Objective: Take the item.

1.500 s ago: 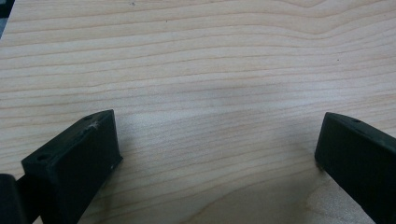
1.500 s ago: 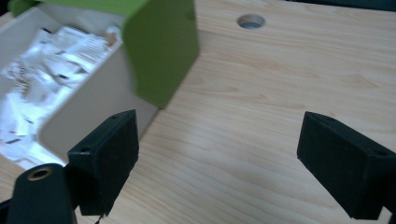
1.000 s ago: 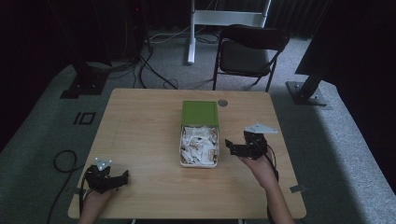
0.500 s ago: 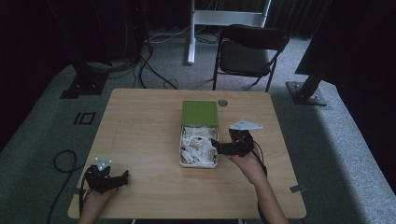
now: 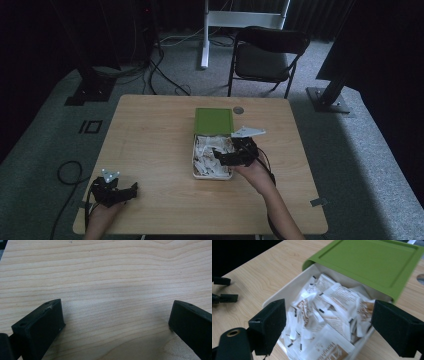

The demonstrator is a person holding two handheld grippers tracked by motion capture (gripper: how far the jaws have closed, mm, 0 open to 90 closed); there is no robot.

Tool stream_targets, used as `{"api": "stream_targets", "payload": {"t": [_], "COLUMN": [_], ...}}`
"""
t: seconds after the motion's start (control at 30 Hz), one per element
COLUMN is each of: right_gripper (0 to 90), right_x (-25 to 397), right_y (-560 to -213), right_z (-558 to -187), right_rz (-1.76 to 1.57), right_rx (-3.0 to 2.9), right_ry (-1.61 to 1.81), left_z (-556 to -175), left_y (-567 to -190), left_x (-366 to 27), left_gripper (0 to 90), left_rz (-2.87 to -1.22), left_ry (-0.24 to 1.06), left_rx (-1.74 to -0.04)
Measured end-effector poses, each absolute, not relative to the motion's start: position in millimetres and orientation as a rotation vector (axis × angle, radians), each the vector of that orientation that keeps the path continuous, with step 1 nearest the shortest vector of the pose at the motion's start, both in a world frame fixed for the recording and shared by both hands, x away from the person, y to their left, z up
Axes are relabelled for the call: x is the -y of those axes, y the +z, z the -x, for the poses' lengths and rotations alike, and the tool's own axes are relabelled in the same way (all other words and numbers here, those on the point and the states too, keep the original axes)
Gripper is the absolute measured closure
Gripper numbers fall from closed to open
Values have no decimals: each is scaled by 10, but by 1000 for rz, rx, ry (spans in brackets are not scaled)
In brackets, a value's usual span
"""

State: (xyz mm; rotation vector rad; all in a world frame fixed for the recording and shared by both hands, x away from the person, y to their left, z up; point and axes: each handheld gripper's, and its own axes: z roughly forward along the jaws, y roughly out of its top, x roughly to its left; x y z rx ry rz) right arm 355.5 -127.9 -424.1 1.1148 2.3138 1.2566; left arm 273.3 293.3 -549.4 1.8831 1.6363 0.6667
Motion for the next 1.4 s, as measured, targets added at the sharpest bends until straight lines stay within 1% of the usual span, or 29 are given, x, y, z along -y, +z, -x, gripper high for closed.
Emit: {"api": "stream_targets", "payload": {"t": [0.57, 0.63, 0.77, 1.07, 1.17, 1.33, 1.4], "right_gripper": [127, 145, 145, 229, 237, 316, 369], "right_x": [873, 842, 809, 712, 677, 625, 598], "right_y": [-4364, -4374, -4384, -4485, -4514, -4538, -4556], "right_z": [-3613, -3620, -3646, -3701, -3716, -3733, -3740], "right_rz": [-931, -918, -910, -961, -964, -979, -979], "right_rx": [-2495, -2507, -2523, -2564, -2572, -2542, -2538], "right_ry": [1076, 1052, 1013, 909, 878, 851, 837], "left_z": [-2734, -2734, -2734, -2733, -2733, -2733, -2733], "left_y": [-5493, -5493, -5493, -5494, -5494, -5494, -5493], "left_x": [-2934, -2934, -2934, -2933, -2933, -2933, -2933], "left_gripper": [6, 6, 6, 6, 6, 6, 6], "left_rz": [-1884, -1885, -1884, -1883, -1883, -1883, -1883], "left_ry": [668, 668, 668, 667, 666, 666, 666], "left_rx": [-1636, -1635, -1635, -1637, -1637, -1637, -1637]}}
